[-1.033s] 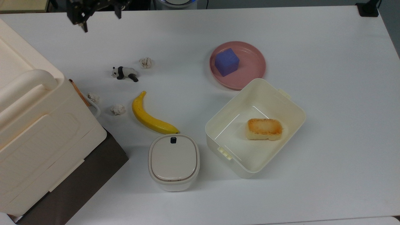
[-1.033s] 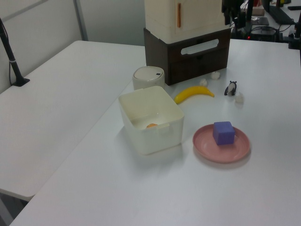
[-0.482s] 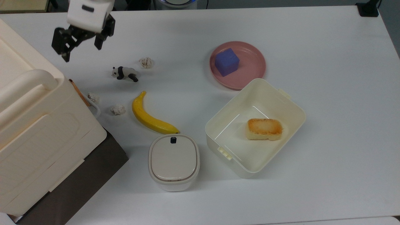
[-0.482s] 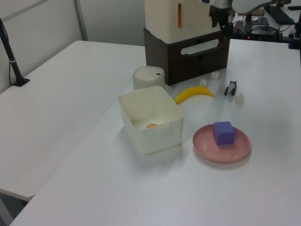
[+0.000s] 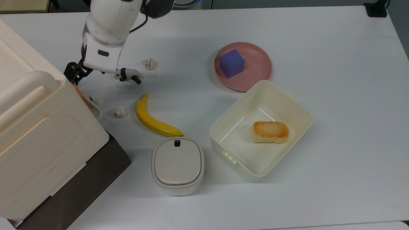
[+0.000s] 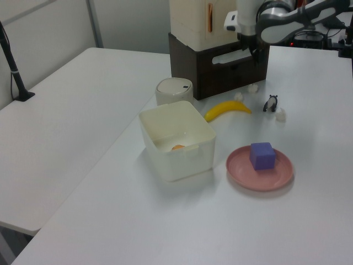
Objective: Slide the drawer open
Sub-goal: 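Move the gripper over to the white handle of the brown drawer, then hook the drawer handle and pull the drawer outward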
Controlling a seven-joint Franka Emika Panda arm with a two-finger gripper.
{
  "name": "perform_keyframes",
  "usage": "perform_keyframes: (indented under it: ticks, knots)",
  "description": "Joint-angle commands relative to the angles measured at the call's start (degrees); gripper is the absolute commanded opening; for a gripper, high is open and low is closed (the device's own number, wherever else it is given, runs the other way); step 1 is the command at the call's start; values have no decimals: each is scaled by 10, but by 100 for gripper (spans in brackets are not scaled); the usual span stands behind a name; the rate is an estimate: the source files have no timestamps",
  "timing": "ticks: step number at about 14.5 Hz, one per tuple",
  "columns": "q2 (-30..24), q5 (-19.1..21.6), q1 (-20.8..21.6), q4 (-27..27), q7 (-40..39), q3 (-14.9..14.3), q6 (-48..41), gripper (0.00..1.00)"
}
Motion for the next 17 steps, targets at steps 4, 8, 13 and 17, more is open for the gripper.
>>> perform_keyframes:
  ticks: [4, 8, 13, 17]
  knots:
    - [30, -23, 3, 24, 47, -1, 10, 100]
    - [36, -24, 2, 27, 55, -1, 31, 100]
    - [42, -23, 9, 8, 115, 1, 30, 100]
    - [42, -15, 4, 0, 153, 34, 27, 100]
